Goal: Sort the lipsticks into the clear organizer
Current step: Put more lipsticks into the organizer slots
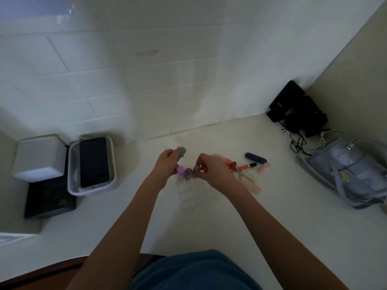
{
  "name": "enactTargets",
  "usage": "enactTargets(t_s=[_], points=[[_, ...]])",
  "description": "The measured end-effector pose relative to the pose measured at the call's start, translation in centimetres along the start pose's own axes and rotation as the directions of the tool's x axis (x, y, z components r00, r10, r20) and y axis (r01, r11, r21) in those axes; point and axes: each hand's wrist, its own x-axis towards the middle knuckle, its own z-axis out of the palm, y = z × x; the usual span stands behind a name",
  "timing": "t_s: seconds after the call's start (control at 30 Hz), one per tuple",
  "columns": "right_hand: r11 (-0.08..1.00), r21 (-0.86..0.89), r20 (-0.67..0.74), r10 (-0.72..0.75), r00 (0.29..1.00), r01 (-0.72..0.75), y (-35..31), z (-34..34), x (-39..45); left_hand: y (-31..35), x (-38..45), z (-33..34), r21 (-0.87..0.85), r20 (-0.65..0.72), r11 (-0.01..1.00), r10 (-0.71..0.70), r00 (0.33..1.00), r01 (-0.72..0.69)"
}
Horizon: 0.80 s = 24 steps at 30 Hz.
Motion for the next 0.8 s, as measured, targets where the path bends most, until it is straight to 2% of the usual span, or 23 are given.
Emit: enactTargets(t_s=[0.07,0.2,0.33,0.43,0.5,0.6,0.73,0.8], points=[[1.0,0.028,0.009,0.01,1.0,-0.011,0.1,0.1,0.0,0.1,-0.1,0.0,0.035,0.003,0.999,0.018,1.0,-0.019],[0.944,0.324,-0.061,0.089,0.994,-0.065,-0.1,-0.5,0.4,0.7,-0.6,0.0,0.12,0.023,0.989,0.083,0.996,-0.086],[0.896,0.445,-0.062,0.042,0.997,-0.01,-1.1,-1.2,1.0,1.9,-1.3,0.0,0.152,0.113,0.973,0.155,0.981,-0.172],[0.827,0.563,-0.086,0.041,0.995,0.015,-1.4,-1.1,1.3,2.3,-1.4,-0.2,0.149,0.118,0.961,0.215,0.969,-0.231],[0.754,0.656,-0.096,0.063,0.993,0.016,-1.4,-1.0,1.3,2.5,-1.4,-0.5,0.105,0.111,0.964,0.234,0.966,-0.246],[0.571,0.82,-0.044,0.119,0.992,-0.032,-1.1,-1.1,1.0,2.8,-1.4,-0.8,0.082,0.132,0.962,0.247,0.96,-0.259],[0.384,0.921,0.013,0.137,0.99,-0.066,-1.0,-1.0,0.7,3.2,-1.9,-0.4,0.104,0.183,0.956,0.252,0.95,-0.274],[0.27,0.961,0.007,0.161,0.987,-0.051,-0.9,-1.0,0.7,3.3,-1.9,-0.3,0.038,0.205,0.966,0.241,0.949,-0.254]])
